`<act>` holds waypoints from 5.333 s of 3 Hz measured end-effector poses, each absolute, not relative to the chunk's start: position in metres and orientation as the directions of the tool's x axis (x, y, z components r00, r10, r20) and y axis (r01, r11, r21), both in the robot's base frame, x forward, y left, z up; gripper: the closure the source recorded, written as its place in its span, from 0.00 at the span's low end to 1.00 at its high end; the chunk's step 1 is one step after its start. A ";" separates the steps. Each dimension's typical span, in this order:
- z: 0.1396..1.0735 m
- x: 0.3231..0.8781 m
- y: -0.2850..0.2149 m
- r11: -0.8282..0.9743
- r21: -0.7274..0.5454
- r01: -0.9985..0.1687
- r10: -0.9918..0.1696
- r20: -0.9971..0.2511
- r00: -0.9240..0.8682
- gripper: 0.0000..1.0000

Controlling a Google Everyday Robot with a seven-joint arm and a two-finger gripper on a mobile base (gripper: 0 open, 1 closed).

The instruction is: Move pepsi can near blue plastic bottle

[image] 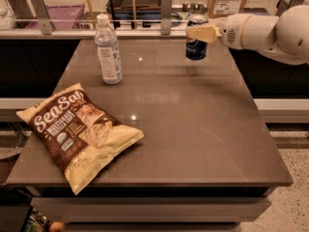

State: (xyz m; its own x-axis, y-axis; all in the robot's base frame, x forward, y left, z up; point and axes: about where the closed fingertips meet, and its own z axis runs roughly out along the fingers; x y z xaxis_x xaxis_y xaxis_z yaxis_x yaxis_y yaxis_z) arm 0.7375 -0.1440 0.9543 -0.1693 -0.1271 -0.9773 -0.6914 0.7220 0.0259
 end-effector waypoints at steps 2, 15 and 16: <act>0.966 0.715 -0.089 0.680 -0.070 -0.730 -0.148 -0.988 -0.043 1.00; 0.900 0.653 0.021 0.622 0.008 -0.783 -0.075 -0.995 -0.069 0.13; 0.901 0.652 0.023 0.620 0.007 -0.785 -0.075 -0.995 -0.068 0.00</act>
Offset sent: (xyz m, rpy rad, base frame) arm -0.0375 0.0837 0.0158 -0.0187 -0.2035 0.0761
